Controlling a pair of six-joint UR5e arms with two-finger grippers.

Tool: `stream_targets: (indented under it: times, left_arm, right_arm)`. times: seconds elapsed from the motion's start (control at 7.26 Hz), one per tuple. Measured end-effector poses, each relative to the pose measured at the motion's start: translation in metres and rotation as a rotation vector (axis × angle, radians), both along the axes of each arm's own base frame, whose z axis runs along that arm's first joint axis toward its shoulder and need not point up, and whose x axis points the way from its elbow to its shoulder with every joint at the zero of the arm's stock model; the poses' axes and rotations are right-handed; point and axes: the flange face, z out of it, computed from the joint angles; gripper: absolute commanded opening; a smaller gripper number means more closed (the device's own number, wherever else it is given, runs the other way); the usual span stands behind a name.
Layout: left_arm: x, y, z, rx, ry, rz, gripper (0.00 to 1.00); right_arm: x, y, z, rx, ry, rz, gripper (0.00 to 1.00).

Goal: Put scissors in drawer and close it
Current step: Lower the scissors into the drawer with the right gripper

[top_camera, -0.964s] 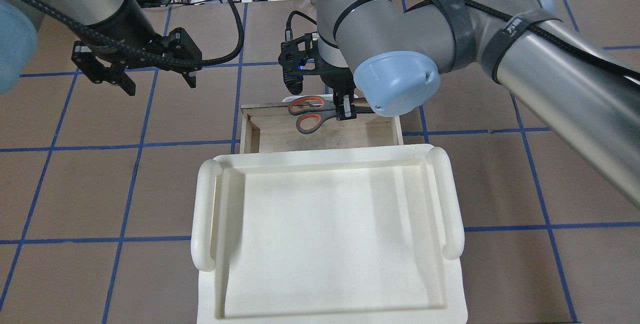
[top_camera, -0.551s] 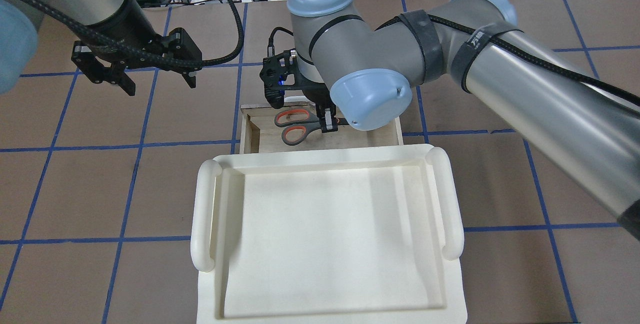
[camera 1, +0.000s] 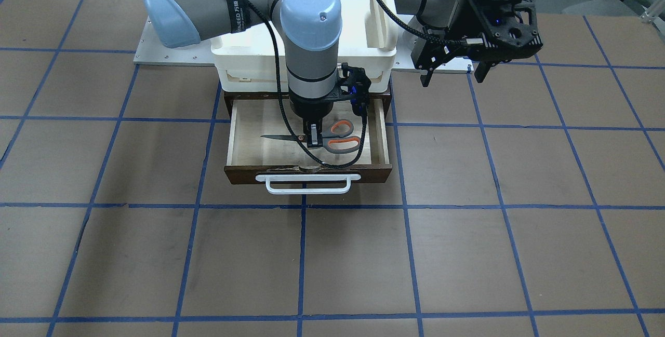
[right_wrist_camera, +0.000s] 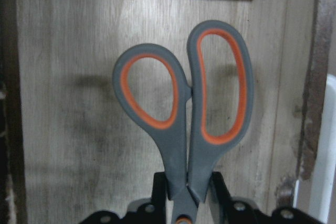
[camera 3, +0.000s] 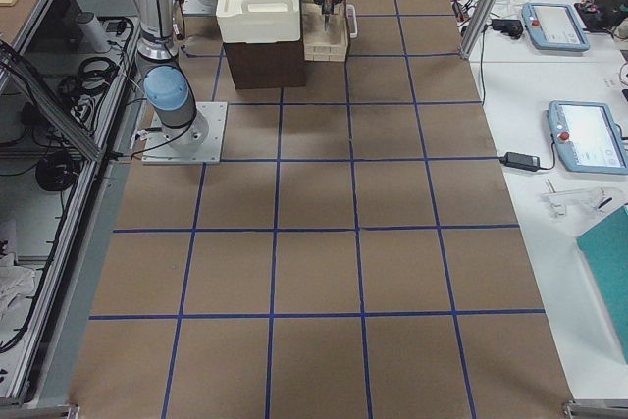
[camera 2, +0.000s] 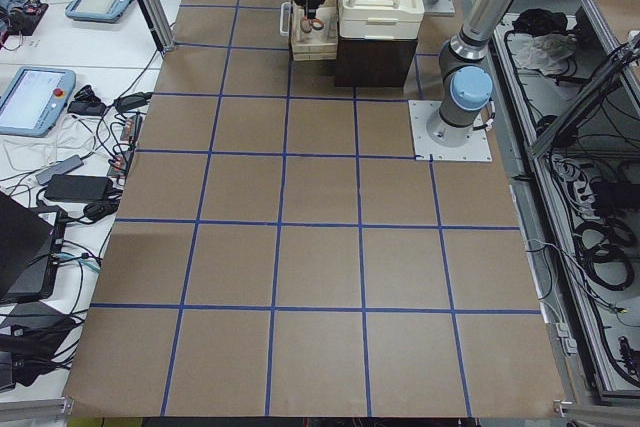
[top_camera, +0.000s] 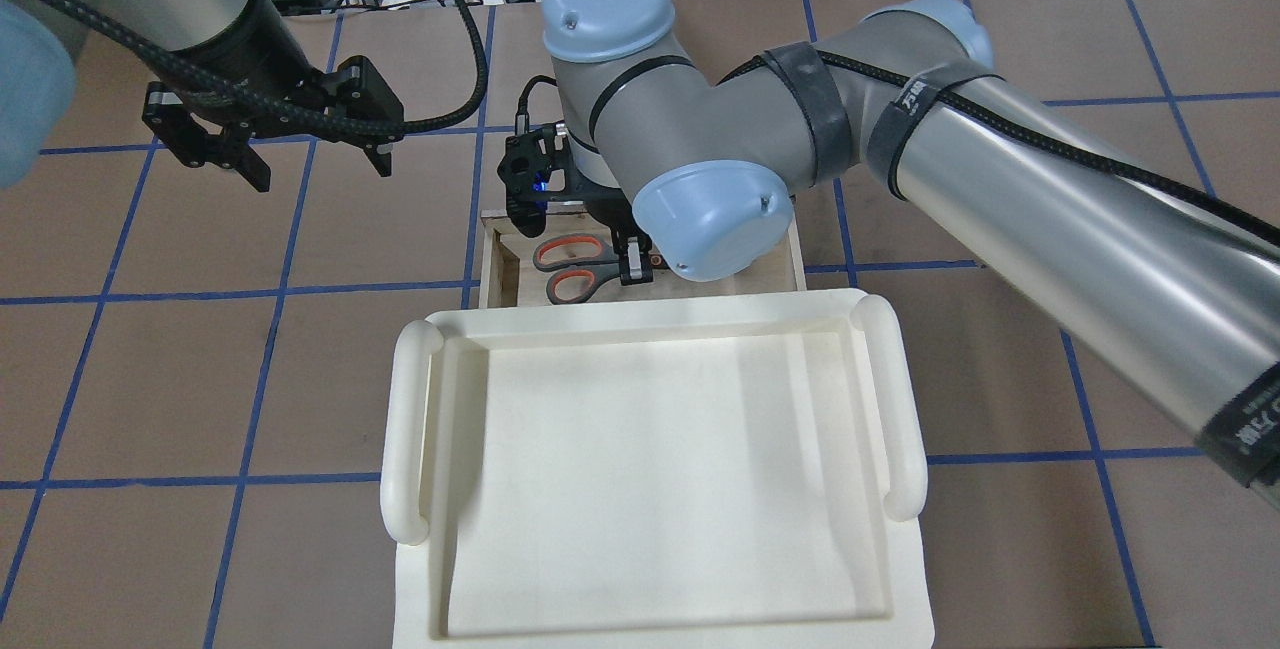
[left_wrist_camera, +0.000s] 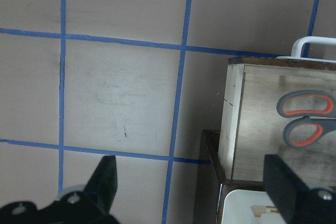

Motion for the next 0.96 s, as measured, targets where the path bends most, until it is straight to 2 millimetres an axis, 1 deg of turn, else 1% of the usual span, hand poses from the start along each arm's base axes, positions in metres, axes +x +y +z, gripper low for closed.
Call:
stream_targets:
  times: [0.41,0.55,0.69,0.83,0.96]
  left_arm:
    - [0.0001,0.0,0.0,0.0,-0.001,0.0,1.0]
    - [0.0001,-0.0001,0.0001,-0.001,-0.001,0.0,1.0]
    - [0.0001,-0.0001,0.0001,-0.001,-0.001,0.0,1.0]
    - [0.0,-0.0001,0.0001,-0.001,0.0,0.001,1.0]
    - [0.0001,-0.0002,0.0,-0.001,-0.001,0.0,1.0]
  right_arm:
    - [0.0008,0.0006,-0.005,0.008,0.003,-0.004,0.0]
    - [0.0009,0.0005,-0.0065,0.011,0.005,-0.005,0.2]
    - [0.001,0.0002,-0.0078,0.012,0.006,-0.005,0.56]
    - [0.001,0.0,-0.0084,0.013,0.006,-0.005,0.81]
    - [0.0017,-0.0003,-0.0082,0.011,0.0,-0.006,0.99]
